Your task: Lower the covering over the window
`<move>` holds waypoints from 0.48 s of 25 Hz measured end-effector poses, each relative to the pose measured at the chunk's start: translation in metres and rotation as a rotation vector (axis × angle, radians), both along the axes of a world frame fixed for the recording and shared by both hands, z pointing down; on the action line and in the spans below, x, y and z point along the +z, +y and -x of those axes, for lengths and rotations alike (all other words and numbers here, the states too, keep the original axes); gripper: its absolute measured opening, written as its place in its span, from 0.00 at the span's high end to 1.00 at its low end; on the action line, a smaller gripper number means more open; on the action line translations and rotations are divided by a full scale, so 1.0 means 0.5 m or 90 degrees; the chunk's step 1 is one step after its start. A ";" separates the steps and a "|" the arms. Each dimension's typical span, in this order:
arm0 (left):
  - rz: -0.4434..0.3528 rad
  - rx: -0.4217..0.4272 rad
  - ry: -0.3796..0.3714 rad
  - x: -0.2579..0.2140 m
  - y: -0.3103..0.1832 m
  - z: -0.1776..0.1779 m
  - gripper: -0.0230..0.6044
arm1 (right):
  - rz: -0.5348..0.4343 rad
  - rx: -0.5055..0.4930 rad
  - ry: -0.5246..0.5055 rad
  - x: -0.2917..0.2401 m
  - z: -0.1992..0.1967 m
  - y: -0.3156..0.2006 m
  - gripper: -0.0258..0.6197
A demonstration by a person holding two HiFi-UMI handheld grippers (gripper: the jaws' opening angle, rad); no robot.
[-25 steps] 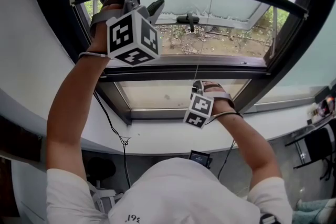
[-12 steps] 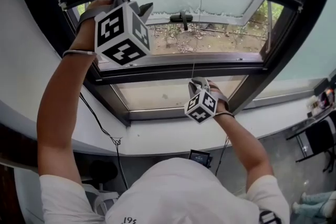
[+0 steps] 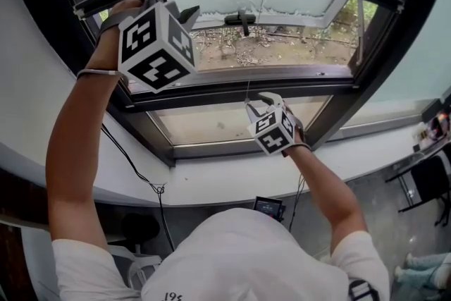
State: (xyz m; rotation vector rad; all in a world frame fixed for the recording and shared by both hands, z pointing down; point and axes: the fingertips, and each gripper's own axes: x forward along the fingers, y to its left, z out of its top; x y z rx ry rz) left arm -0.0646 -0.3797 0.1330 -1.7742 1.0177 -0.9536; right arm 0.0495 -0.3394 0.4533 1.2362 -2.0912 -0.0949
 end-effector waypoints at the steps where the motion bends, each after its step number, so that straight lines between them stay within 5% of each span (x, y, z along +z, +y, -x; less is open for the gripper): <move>1: 0.002 0.000 0.001 0.002 0.000 0.000 0.63 | 0.001 -0.001 0.001 -0.003 -0.002 0.000 0.72; 12: 0.046 -0.012 -0.031 0.078 0.000 0.002 0.63 | -0.051 -0.024 0.040 -0.069 -0.025 0.010 0.68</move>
